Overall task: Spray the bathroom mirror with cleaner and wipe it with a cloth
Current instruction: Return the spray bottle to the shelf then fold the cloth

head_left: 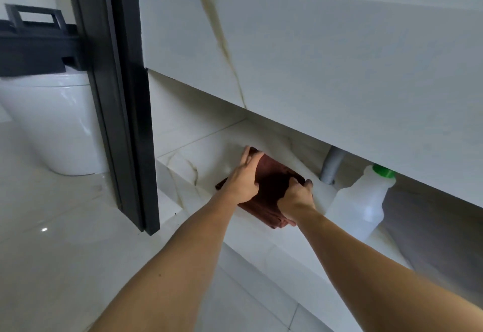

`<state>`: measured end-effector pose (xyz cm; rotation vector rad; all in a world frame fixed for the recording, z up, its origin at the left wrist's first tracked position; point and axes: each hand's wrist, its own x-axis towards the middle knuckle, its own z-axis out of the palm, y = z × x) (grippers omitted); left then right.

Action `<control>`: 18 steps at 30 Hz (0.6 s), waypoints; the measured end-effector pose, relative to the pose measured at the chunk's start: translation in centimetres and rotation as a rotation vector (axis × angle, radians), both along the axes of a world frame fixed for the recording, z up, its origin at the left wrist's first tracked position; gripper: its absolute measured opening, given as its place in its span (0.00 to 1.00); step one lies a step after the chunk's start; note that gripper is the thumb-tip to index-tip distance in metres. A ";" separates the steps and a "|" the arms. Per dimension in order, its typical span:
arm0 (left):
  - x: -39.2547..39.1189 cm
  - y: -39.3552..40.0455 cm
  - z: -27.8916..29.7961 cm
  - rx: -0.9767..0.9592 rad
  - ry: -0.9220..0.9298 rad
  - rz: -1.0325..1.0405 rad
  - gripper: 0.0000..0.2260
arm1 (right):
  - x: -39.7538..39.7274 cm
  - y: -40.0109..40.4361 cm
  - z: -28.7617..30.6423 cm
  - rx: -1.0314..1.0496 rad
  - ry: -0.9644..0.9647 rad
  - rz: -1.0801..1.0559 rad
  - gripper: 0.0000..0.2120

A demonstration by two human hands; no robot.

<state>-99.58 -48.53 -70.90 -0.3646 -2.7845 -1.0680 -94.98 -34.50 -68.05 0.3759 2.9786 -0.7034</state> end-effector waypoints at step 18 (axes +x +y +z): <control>0.1 -5.8 -1.3 -0.487 0.213 -0.171 0.12 | 3.0 1.0 -1.7 0.441 0.209 0.330 0.11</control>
